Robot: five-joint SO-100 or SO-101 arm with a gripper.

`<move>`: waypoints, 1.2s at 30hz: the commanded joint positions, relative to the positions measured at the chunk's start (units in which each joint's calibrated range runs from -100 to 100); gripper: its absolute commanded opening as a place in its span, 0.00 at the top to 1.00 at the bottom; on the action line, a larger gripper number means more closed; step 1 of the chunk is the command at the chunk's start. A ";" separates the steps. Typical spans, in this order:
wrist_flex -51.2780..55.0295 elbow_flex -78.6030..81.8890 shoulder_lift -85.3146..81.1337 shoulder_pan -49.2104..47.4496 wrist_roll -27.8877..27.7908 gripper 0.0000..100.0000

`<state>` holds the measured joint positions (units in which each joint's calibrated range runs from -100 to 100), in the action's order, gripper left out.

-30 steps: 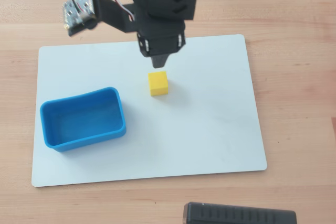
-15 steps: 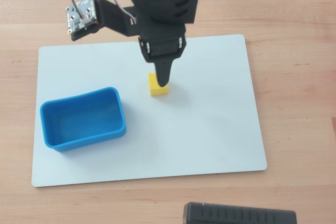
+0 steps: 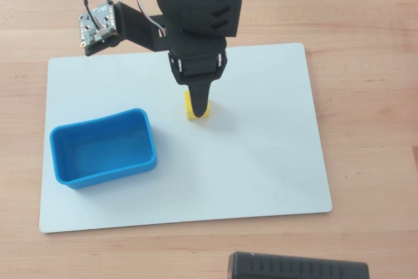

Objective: Pick up yellow cube and drop it in the blue rectangular bin

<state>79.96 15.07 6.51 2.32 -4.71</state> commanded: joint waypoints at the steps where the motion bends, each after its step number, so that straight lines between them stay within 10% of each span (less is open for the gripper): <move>1: -3.24 2.39 -0.43 1.20 -0.34 0.78; 13: -8.77 9.93 0.31 1.71 -0.29 0.80; 21: -8.86 8.93 -0.24 2.91 -0.29 0.99; 36: 6.67 -14.98 -4.52 3.17 0.88 1.00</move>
<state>81.92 14.60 7.25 4.32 -4.71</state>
